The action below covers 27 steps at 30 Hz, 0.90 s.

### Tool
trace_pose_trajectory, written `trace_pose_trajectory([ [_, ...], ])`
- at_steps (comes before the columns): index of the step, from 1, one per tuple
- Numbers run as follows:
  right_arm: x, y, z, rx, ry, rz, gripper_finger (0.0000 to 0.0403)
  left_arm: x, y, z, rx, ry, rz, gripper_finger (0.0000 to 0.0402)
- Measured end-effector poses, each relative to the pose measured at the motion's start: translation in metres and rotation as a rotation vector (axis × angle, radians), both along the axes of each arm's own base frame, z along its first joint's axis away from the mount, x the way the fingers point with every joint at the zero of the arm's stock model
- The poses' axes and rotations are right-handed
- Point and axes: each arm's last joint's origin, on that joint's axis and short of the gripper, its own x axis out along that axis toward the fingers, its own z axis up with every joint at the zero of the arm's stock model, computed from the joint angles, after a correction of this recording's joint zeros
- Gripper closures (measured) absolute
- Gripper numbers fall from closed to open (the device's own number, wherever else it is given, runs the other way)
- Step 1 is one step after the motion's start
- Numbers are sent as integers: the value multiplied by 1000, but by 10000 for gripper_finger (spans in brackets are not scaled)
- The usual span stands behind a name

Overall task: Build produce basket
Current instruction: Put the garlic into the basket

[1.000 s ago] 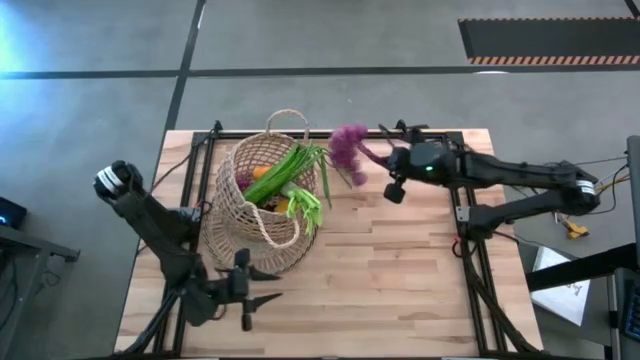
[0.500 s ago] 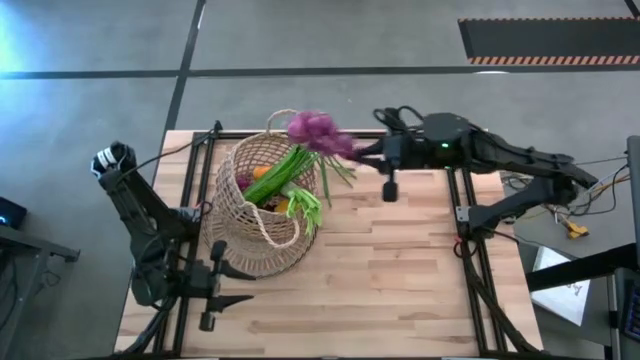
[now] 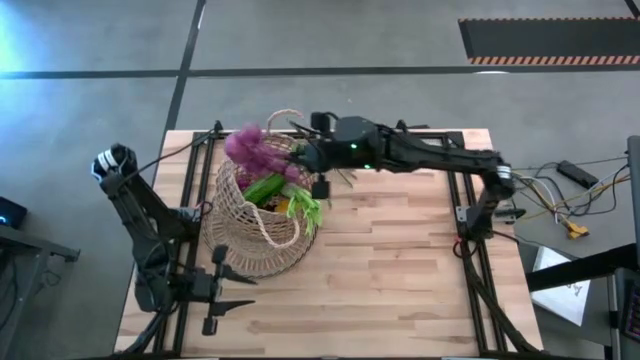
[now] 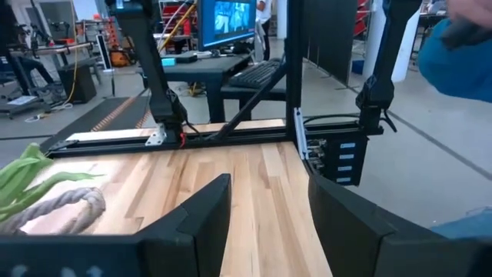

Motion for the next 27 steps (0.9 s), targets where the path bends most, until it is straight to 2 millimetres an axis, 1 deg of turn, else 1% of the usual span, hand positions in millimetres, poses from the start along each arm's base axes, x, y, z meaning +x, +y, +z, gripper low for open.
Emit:
trace_pose_trajectory([
  [4,18,-10,6,66,-92,-76,390,3,-5,-5,7,5,0,242],
  [7,25,-18,3,127,-111,-155,390,5,-8,-8,16,10,0,242],
  [9,29,-24,-10,170,-83,-195,390,6,-9,-10,22,13,0,242],
  [11,30,-29,-27,212,-26,-222,390,6,-11,-12,28,17,0,242],
  [14,30,-31,-55,257,61,-243,390,7,-12,-14,36,22,0,242],
  [15,28,-30,-63,268,90,-242,390,7,-13,-15,38,23,0,242],
  [17,23,-24,-73,309,134,-207,390,8,-13,-15,39,24,0,242],
  [20,14,-11,-78,370,200,-102,390,8,-13,-15,35,21,0,242],
  [23,5,3,-77,412,270,4,390,8,-13,-12,45,9,16,242],
  [26,-8,14,-68,435,312,65,390,8,-13,-6,70,-14,35,242],
  [27,-13,16,-61,436,316,71,390,9,-13,-4,80,-21,42,242],
])
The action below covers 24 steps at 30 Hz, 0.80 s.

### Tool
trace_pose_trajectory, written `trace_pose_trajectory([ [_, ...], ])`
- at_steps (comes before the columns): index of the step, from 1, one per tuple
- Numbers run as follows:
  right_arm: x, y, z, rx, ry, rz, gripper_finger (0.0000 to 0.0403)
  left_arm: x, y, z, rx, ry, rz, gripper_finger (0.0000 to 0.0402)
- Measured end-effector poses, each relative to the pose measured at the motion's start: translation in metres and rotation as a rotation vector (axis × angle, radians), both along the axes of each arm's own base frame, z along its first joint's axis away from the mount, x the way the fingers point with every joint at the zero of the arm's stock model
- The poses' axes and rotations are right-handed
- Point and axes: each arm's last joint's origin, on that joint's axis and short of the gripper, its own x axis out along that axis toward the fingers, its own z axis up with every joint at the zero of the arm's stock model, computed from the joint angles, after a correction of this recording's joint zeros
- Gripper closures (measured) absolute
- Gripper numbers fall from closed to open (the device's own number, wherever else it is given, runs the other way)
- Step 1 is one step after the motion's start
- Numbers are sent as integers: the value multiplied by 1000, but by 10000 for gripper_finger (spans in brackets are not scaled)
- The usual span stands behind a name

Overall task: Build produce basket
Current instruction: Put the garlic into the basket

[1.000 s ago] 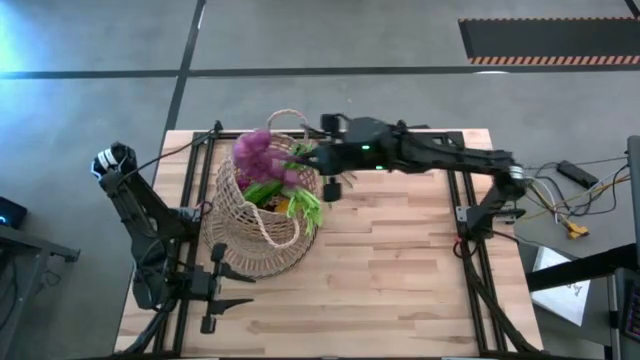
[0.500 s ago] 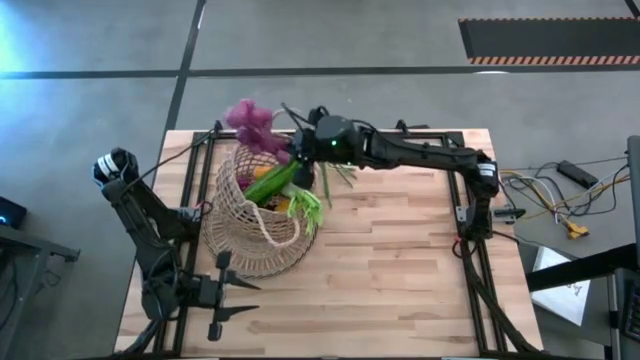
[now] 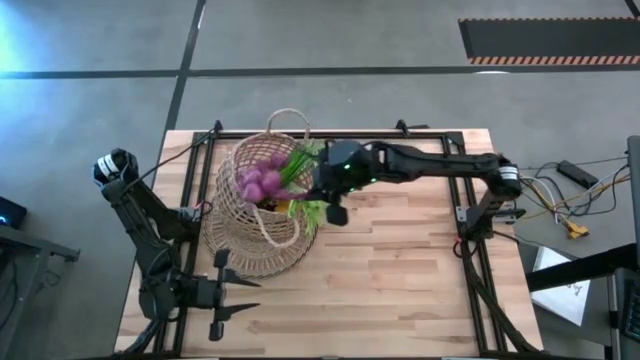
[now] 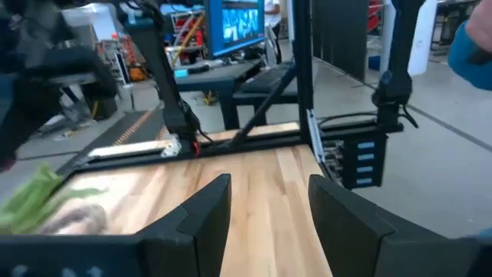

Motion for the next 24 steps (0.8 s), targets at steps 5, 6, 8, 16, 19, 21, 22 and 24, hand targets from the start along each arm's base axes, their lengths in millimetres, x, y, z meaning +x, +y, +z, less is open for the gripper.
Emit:
trace_pose_trajectory([
  [5,-25,0,29,-28,3,9,390,0,1,12,35,-50,43,242],
  [6,-29,-3,32,-44,2,3,390,1,2,14,37,-62,55,242],
  [8,-34,-14,33,-67,11,-31,390,1,3,17,49,-84,81,242],
  [16,-16,-65,-7,-73,134,-161,390,12,13,22,67,-109,145,242],
  [19,-5,-74,-27,-81,187,-153,390,16,16,22,66,-109,164,242],
  [21,1,-80,-38,-88,212,-152,390,18,18,22,67,-109,173,242],
  [22,3,-82,-43,-95,226,-149,390,18,18,22,66,-109,176,242],
  [24,7,-83,-50,-113,242,-132,390,19,19,22,67,-109,181,242],
])
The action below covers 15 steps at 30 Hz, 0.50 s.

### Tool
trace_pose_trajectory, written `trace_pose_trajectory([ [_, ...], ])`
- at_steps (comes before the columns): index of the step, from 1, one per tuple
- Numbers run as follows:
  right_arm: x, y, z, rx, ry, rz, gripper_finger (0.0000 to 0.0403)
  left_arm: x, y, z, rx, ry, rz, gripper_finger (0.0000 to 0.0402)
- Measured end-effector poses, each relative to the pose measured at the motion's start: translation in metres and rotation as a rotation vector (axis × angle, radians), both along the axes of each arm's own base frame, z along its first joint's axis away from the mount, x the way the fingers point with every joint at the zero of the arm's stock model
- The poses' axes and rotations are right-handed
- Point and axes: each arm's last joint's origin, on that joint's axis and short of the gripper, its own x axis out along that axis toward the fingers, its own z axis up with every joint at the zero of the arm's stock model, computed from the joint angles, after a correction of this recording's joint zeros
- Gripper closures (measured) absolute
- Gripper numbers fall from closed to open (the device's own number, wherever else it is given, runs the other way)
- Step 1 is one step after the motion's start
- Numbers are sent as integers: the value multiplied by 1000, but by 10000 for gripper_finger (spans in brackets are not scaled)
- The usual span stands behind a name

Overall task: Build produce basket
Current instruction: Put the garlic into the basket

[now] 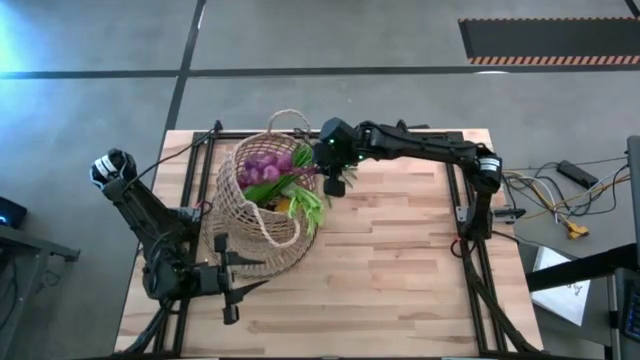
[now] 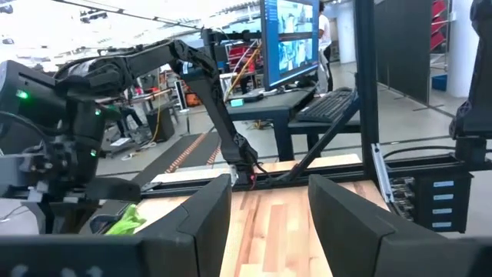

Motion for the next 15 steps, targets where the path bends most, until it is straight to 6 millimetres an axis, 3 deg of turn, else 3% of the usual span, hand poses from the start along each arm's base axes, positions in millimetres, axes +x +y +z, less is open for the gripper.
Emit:
trace_pose_trajectory([
  [9,5,-1,0,-58,-37,46,384,2,1,-1,0,1,6,242],
  [15,2,0,10,-78,-73,51,313,3,2,-2,2,3,13,242],
])
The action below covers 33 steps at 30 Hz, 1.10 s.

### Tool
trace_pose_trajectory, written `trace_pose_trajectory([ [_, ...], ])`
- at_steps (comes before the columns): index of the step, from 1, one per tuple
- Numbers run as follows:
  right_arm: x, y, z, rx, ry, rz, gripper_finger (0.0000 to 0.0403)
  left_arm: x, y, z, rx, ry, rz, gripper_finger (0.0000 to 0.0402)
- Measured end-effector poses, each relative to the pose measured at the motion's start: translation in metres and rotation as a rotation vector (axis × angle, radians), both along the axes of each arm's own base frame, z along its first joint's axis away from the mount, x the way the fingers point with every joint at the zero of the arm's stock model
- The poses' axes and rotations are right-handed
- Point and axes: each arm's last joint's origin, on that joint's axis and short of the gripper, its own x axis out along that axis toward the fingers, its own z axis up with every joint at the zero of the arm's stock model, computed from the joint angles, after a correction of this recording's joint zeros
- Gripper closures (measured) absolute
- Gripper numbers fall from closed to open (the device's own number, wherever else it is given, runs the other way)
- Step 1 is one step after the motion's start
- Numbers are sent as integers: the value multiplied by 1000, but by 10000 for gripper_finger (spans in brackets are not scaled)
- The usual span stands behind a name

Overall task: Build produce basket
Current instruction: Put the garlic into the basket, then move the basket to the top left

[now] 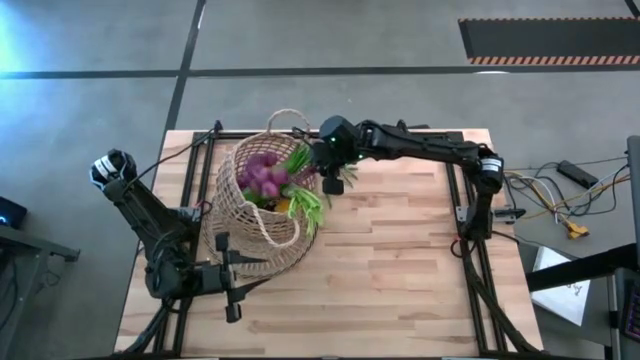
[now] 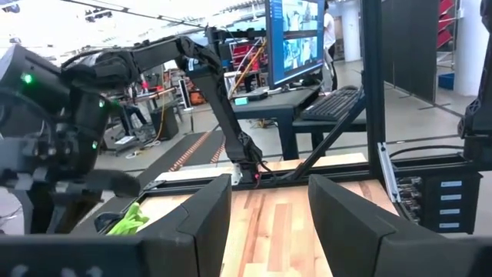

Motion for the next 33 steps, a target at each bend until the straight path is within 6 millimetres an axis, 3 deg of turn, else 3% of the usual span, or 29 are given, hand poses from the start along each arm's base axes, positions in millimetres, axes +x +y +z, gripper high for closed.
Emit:
trace_pose_trajectory([
  [7,-28,7,42,-42,-81,-22,252,0,0,0,-1,0,-1,242],
  [11,-60,17,77,-39,-166,-41,255,0,0,-2,-21,-1,-3,242],
  [14,-91,26,87,0,-202,-70,271,0,0,-7,-36,4,-4,242],
  [17,-121,40,72,58,-177,-91,292,0,1,-12,-52,8,-3,242],
  [26,-215,100,-17,342,-180,-130,354,21,22,-20,-209,-20,30,242],
  [29,-236,118,-44,446,-264,-93,368,37,35,-20,-221,-20,-68,242],
  [33,-249,135,-79,562,-387,-5,382,58,57,-8,-202,-38,-179,242],
])
